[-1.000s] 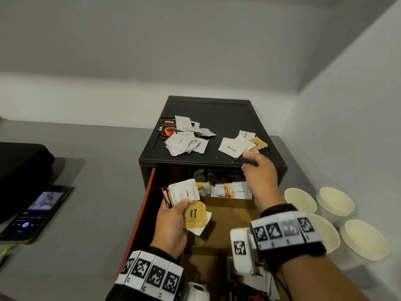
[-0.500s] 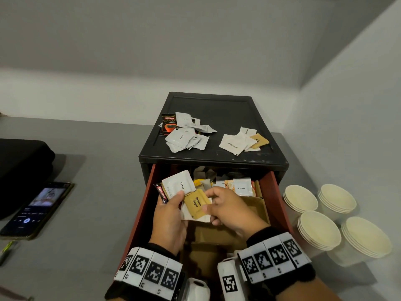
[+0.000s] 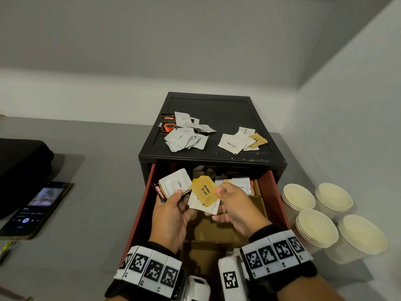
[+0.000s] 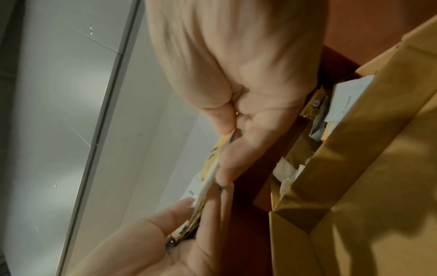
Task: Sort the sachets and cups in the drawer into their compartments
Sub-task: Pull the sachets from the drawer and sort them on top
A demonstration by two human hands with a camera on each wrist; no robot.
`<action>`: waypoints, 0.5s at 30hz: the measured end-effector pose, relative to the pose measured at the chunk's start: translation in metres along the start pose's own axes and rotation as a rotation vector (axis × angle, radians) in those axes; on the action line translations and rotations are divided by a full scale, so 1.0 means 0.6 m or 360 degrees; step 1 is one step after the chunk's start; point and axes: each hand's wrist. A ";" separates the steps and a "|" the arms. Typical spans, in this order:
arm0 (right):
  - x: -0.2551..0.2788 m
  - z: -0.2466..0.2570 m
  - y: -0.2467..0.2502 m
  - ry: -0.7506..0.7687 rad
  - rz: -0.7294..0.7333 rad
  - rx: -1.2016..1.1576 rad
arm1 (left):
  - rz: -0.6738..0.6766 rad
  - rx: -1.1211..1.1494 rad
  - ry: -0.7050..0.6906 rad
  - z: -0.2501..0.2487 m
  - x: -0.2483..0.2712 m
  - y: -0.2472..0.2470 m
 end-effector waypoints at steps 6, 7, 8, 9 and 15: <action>-0.001 -0.003 -0.010 0.0028 -0.0125 -0.0082 | 0.0007 -0.0046 0.0014 0.002 -0.001 0.002; -0.001 -0.002 -0.011 0.0038 -0.0140 -0.0093 | 0.0006 -0.0047 0.0018 0.002 -0.001 0.002; -0.001 -0.001 -0.012 0.0044 -0.0156 -0.0112 | 0.0006 -0.0047 0.0023 0.002 -0.001 0.002; 0.000 0.001 -0.012 0.0048 -0.0167 -0.0132 | 0.0007 -0.0046 0.0028 0.003 -0.001 0.003; -0.010 0.014 -0.005 0.0097 -0.0263 -0.0137 | -0.0004 -0.0024 0.0080 0.005 -0.007 0.009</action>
Point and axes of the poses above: each hand's wrist, its own x-axis away from the middle knuckle, its own y-axis out of the back of the hand, z = x × y, and after that the axes turned 9 degrees about y, right-handed
